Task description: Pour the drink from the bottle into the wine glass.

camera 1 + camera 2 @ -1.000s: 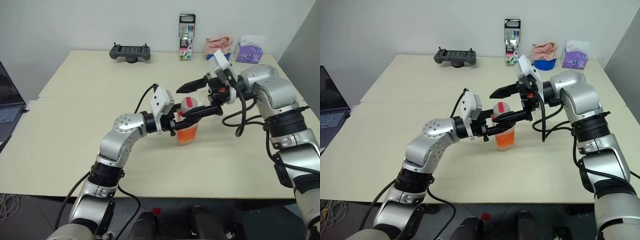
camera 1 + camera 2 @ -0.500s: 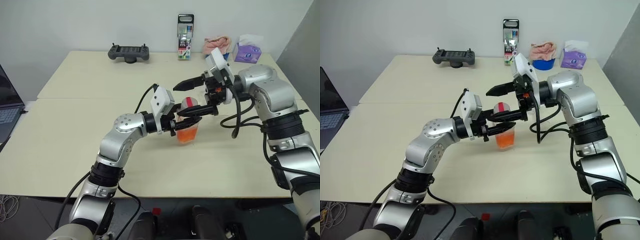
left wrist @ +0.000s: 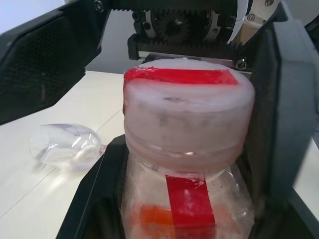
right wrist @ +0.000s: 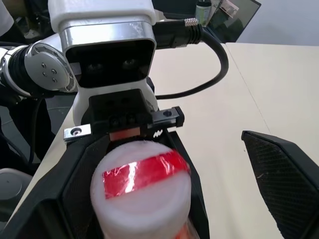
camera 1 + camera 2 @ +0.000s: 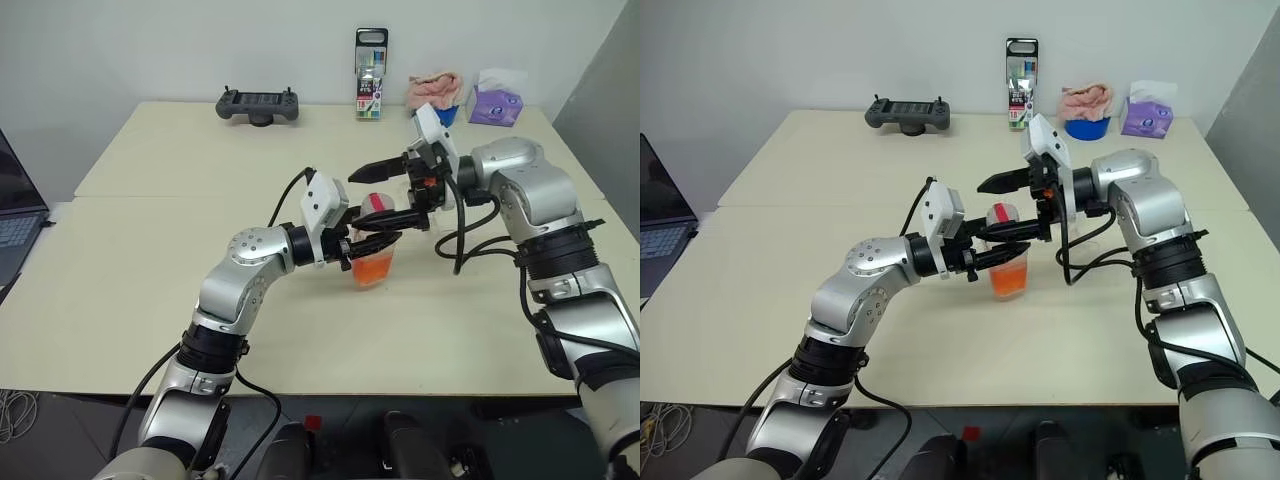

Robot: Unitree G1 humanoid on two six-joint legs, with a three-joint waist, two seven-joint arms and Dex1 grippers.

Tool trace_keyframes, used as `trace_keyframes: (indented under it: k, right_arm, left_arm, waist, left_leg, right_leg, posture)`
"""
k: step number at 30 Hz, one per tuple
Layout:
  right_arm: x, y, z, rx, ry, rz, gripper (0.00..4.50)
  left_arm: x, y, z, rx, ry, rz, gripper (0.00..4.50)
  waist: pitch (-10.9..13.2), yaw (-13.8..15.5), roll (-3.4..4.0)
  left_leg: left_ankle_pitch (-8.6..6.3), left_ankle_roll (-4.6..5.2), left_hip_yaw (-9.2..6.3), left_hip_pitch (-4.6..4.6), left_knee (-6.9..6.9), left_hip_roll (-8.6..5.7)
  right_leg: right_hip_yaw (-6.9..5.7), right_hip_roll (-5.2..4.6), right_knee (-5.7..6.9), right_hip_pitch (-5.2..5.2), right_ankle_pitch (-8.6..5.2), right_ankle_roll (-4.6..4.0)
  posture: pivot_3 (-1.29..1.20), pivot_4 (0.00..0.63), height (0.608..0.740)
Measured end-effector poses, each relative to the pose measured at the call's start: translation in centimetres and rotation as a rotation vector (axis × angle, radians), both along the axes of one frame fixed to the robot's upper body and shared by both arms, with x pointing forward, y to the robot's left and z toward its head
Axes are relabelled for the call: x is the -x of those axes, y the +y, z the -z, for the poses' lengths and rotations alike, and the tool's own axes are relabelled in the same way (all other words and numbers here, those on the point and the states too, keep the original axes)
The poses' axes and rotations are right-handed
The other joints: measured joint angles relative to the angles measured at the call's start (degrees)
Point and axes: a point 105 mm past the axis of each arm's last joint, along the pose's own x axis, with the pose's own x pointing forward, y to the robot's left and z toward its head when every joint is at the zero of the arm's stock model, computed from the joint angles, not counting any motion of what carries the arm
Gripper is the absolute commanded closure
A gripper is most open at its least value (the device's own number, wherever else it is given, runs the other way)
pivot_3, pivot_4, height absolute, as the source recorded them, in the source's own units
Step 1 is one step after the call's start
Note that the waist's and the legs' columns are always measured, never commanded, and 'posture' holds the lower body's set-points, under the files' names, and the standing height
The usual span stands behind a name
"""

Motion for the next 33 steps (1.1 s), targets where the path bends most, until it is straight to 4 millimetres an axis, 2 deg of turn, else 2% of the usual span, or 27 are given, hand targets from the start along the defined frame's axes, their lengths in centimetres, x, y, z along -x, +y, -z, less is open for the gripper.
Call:
trace_keyframes:
  k: [13,20,28,33]
  right_arm:
    - [0.4,-2.2,0.3,-0.024,0.026,0.041,0.00]
    - [0.7,-2.5,1.0,-0.018,0.055,0.047,0.00]
    - [1.5,-2.3,0.7,-0.049,0.067,0.022,0.00]
    - [1.1,-2.7,0.7,-0.074,0.068,0.073,0.00]
  left_arm:
    - [0.1,0.0,0.0,-0.002,0.001,0.008,2.36]
    - [0.2,-0.1,0.1,-0.004,0.001,0.024,2.36]
    - [0.2,-0.1,0.0,-0.004,0.001,0.024,2.36]
    - [0.2,-0.1,0.0,-0.002,0.001,0.021,2.36]
  waist:
    - [0.00,0.01,0.00]
    - [0.00,0.01,0.00]
    - [0.00,0.01,0.00]
    - [0.00,0.01,0.00]
  left_leg:
    - [0.00,0.00,0.00,0.01,0.00,0.00]
    - [0.00,0.00,0.00,0.01,0.01,0.00]
    - [0.00,0.00,-0.01,0.01,0.02,0.00]
    - [0.00,0.00,0.00,0.01,0.03,0.00]
  right_leg:
    - [-0.01,0.00,0.01,0.00,0.00,0.00]
    - [0.00,0.00,0.02,0.01,0.00,0.00]
    - [-0.01,0.00,0.02,0.01,0.00,0.00]
    - [0.00,0.00,0.02,0.01,0.00,0.00]
  posture:
    - [0.00,0.150,0.740]
    - [0.00,0.150,0.740]
    - [0.00,0.150,0.740]
    - [0.00,0.150,0.740]
